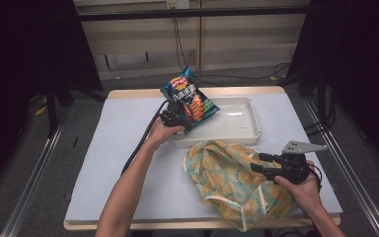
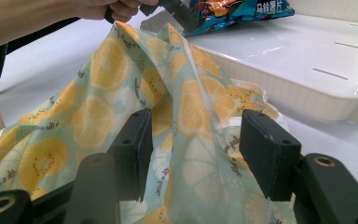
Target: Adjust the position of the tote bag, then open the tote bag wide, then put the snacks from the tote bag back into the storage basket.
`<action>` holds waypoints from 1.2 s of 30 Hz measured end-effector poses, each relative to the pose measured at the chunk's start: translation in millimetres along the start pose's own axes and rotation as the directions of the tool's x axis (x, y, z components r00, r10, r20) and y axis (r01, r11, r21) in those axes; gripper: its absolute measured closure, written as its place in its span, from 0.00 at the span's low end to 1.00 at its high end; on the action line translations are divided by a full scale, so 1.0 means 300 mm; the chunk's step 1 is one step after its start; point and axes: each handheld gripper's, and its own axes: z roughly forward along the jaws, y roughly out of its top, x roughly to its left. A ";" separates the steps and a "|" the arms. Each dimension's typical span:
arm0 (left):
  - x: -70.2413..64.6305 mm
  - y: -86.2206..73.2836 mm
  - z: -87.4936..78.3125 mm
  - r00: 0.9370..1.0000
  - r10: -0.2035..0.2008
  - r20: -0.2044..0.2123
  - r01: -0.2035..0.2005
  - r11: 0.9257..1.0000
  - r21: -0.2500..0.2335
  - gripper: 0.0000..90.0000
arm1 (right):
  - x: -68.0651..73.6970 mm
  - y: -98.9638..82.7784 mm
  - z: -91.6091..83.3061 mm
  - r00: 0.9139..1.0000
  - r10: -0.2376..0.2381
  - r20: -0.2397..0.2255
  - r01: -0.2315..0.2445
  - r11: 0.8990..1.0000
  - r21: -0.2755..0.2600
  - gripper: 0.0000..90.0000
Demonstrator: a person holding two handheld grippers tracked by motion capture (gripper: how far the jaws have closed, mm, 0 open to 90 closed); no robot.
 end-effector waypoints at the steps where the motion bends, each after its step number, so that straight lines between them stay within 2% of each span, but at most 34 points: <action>1: 0.006 0.000 -0.006 1.000 0.007 -0.005 -0.007 1.000 0.012 1.00 | 0.000 0.000 0.000 1.000 0.000 0.000 0.000 1.000 0.000 0.50; 4: 0.017 -0.006 -0.011 1.000 -0.006 -0.012 0.006 1.000 0.004 1.00 | 0.003 0.000 -0.001 1.000 0.000 0.002 0.000 1.000 -0.001 0.50; 5: 0.014 -0.005 -0.015 1.000 -0.008 -0.028 0.008 1.000 0.013 1.00 | 0.004 0.000 -0.002 1.000 -0.001 0.003 0.001 1.000 -0.001 0.50; 9: 0.025 -0.006 -0.022 1.000 -0.002 -0.030 0.003 1.000 0.009 1.00 | 0.003 -0.001 -0.002 1.000 0.000 0.002 0.000 1.000 -0.002 0.50; 10: 0.026 -0.008 -0.022 0.999 -0.019 -0.027 0.019 1.000 -0.006 1.00 | 0.003 -0.002 -0.003 1.000 -0.001 0.002 0.001 1.000 -0.001 0.50; 13: 0.039 -0.011 -0.028 0.999 -0.014 -0.033 0.014 1.000 0.009 1.00 | 0.003 -0.001 -0.004 1.000 -0.001 0.003 0.001 1.000 -0.001 0.50; 23: 0.056 -0.011 -0.034 0.998 -0.042 -0.052 0.042 0.999 -0.017 1.00 | 0.004 -0.003 -0.009 1.000 -0.004 0.003 0.004 1.000 -0.003 0.50; 29: 0.071 -0.014 -0.033 0.996 -0.077 -0.051 0.075 0.996 -0.041 1.00 | 0.005 -0.005 -0.005 1.000 -0.003 0.003 0.003 1.000 0.001 0.49; 30: 0.064 -0.014 -0.026 0.991 -0.118 -0.060 0.113 0.990 -0.080 1.00 | 0.005 -0.005 -0.004 1.000 -0.003 0.002 0.003 1.000 0.001 0.49; 31: 0.064 -0.013 -0.027 0.991 -0.118 -0.065 0.112 0.990 -0.087 1.00 | 0.006 -0.004 -0.004 1.000 -0.003 0.001 0.003 1.000 0.000 0.49; 33: 0.068 -0.011 -0.030 0.993 -0.096 -0.075 0.091 0.993 -0.070 1.00 | 0.007 -0.005 -0.004 1.000 -0.002 0.000 0.002 1.000 -0.001 0.49; 34: 0.073 -0.008 -0.038 0.994 -0.069 -0.082 0.066 0.997 -0.042 1.00 | 0.007 -0.005 -0.004 1.000 0.001 0.001 -0.001 1.000 -0.002 0.49; 36: 0.075 -0.006 -0.038 0.994 -0.066 -0.083 0.061 0.996 -0.065 1.00 | 0.007 -0.005 -0.005 1.000 0.000 0.001 0.000 1.000 -0.002 0.49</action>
